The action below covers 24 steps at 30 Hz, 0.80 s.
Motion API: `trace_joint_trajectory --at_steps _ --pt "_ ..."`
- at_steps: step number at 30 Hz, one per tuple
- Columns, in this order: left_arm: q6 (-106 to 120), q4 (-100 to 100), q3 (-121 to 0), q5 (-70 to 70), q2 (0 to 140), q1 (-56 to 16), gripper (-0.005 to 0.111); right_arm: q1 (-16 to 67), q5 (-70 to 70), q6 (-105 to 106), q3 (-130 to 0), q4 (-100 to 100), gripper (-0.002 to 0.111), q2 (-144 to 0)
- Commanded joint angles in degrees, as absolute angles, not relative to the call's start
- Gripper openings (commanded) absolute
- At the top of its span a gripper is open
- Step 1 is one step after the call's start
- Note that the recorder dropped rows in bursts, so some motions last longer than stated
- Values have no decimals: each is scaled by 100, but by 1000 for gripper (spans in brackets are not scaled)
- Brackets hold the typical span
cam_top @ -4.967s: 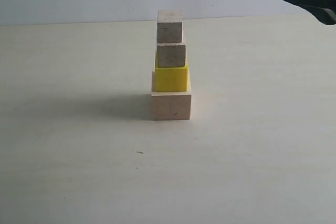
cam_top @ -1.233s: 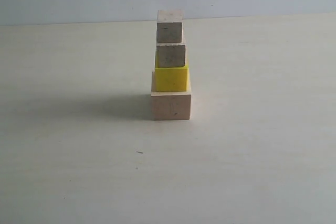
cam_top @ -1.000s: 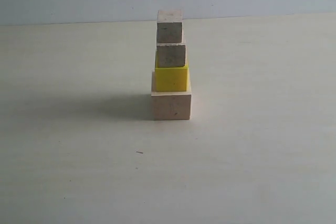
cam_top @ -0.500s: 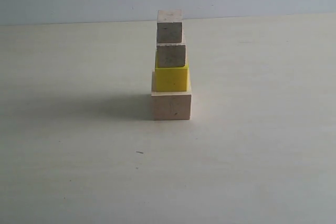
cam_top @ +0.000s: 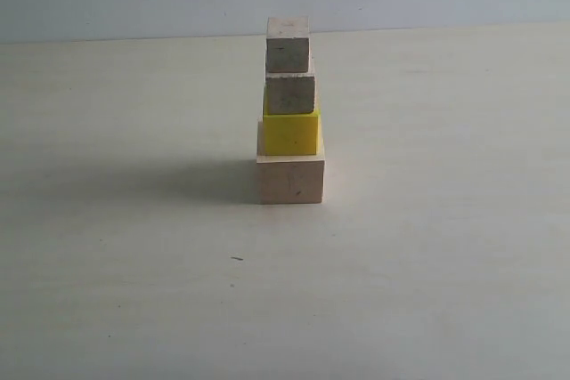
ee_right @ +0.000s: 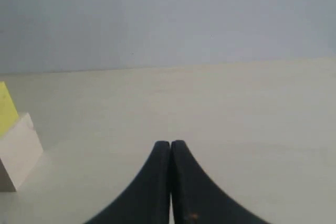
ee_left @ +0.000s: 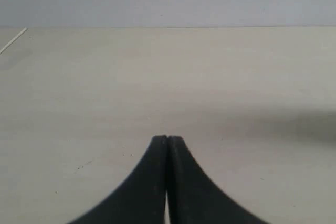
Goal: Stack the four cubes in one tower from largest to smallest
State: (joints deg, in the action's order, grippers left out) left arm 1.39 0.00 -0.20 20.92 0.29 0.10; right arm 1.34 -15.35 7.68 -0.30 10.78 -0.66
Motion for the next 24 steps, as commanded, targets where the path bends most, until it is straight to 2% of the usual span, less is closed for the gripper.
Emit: trace_joint_trajectory --at_steps 1,24 --pt "145 0 0 2043 0 0 0 92 -1631 750 0 931 0 0" --pt "145 0 0 2043 0 0 0 92 -1890 -155 0 -210 0 0"
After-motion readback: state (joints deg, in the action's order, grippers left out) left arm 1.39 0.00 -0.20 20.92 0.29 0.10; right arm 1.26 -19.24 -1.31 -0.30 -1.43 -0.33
